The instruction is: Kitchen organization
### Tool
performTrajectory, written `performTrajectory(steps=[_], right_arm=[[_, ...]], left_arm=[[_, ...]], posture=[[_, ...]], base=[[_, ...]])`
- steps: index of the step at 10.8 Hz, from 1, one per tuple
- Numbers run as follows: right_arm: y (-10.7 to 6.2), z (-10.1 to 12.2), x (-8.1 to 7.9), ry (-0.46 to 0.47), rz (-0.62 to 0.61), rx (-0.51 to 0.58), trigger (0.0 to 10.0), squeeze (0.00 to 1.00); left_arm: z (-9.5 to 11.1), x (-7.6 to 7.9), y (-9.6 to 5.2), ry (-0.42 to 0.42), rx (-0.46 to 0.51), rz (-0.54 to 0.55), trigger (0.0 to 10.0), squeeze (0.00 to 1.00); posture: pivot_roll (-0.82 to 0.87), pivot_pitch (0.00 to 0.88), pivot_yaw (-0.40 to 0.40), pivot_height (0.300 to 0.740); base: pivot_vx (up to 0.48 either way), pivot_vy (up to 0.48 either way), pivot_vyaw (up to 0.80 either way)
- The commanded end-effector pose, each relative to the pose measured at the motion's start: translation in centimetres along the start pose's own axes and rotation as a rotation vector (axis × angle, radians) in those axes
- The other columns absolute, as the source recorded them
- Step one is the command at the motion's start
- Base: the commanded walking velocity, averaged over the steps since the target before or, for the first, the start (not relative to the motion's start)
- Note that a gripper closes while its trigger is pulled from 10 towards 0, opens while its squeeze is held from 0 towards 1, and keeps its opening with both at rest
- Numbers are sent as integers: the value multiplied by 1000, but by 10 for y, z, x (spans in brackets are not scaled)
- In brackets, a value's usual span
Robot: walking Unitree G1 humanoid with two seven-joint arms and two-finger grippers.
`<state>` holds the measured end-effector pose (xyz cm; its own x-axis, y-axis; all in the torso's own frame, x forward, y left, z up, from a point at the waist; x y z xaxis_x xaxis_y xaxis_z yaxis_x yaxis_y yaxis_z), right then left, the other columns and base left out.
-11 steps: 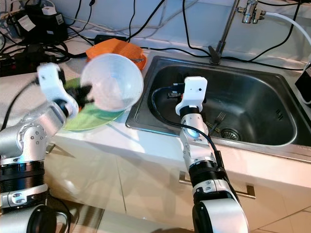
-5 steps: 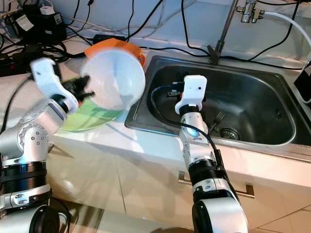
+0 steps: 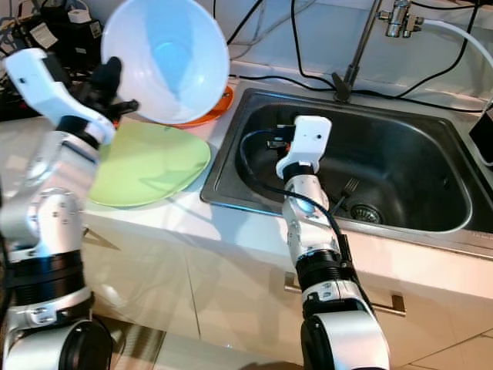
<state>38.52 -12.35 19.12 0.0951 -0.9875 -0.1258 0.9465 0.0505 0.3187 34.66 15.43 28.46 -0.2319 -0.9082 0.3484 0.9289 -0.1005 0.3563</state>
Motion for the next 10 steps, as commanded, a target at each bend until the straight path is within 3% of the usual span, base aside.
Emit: performTrajectory(steps=[1,3,6,7,10], right_arm=[[7,15,1,36,0,46,10000,1000],[9,14,3,134,-10,18,10000,1000],[10,27,-12,356,139,25,10000,996],[9,28,-17,432,190,18,10000,0],[3,34,-25,503,275,29,10000,0]], left_arm=[[1,7,2,24,20,-21,10000,0],[2,9,2,50,41,-30,10000,0],[-3,15,2,141,40,-39,10000,0],[-4,15,3,148,38,-33,10000,0],[-6,14,5,168,33,-20,10000,0]], posture=[[241,31,-28,740],[240,27,-25,740],[231,18,-20,740],[231,14,-19,740],[230,12,-20,740]], base=[[0,0,0],[0,0,0],[0,0,0],[0,0,0],[0,0,0]])
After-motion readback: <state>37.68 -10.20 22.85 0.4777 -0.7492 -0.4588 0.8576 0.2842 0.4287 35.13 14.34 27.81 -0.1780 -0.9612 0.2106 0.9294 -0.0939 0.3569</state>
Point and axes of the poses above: a point about 5 cm out from each wrist's last joint towards the gripper, its own y axis pointing out of the wrist towards the gripper, its own z axis along the axis of the wrist's last joint, x = y × z, the point moved 1 cm from there along y, pointing out of the wrist towards the gripper, and after that the axes turned 2 degrees about -y, right-handed, at the moved point
